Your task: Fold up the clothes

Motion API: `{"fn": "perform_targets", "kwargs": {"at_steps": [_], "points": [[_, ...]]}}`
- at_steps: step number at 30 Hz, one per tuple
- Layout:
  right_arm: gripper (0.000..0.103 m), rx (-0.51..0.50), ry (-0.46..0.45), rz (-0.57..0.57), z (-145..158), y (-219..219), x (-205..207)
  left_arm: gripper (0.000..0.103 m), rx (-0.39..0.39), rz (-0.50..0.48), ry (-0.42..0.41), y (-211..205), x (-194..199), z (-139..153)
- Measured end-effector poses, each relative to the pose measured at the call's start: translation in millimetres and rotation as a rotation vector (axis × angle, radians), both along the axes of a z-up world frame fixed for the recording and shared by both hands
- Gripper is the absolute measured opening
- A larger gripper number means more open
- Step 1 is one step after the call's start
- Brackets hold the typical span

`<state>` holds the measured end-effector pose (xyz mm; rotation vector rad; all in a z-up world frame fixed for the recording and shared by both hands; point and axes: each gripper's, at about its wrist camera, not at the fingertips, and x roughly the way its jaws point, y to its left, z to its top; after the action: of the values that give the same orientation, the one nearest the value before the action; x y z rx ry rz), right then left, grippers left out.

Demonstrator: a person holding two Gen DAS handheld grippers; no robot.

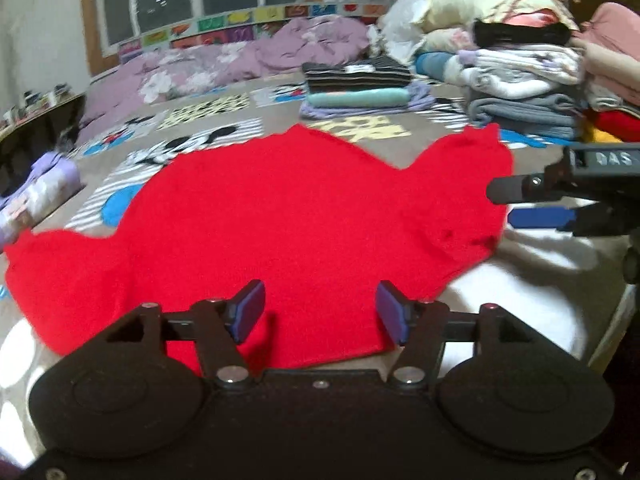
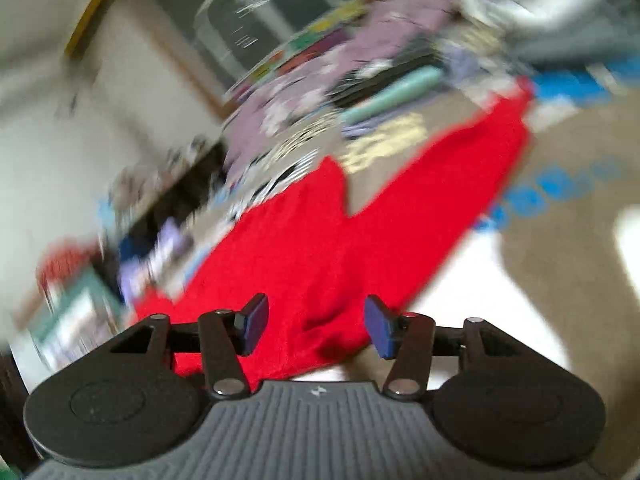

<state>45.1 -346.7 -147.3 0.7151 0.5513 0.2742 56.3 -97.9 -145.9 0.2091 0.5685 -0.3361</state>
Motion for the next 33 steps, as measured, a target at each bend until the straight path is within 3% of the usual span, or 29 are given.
{"fn": "perform_targets", "kwargs": {"at_steps": [4, 7, 15, 19, 27, 33], "points": [[0.06, 0.122, 0.012, -0.091, -16, -30, -8, 0.068, 0.033, -0.058, -0.005, -23, -5, 0], [0.073, 0.178, -0.02, -0.142, -19, -49, -13, 0.069, 0.072, -0.101, 0.001, -44, -5, 1], [0.073, 0.229, -0.058, -0.184, -18, -89, -18, 0.069, 0.272, -0.256, -0.035, -121, 10, -4], [0.073, 0.275, -0.081, -0.259, -19, -113, -23, 0.068, 0.362, -0.302, -0.046, -160, 27, -9], [0.073, 0.372, -0.088, -0.436, -39, -150, -24, 0.062, 0.473, -0.31, -0.05, -234, 68, -14], [0.072, 0.429, -0.097, -0.536, -50, -169, -23, 0.057, 0.555, -0.262, -0.085, -277, 93, -22]]}}
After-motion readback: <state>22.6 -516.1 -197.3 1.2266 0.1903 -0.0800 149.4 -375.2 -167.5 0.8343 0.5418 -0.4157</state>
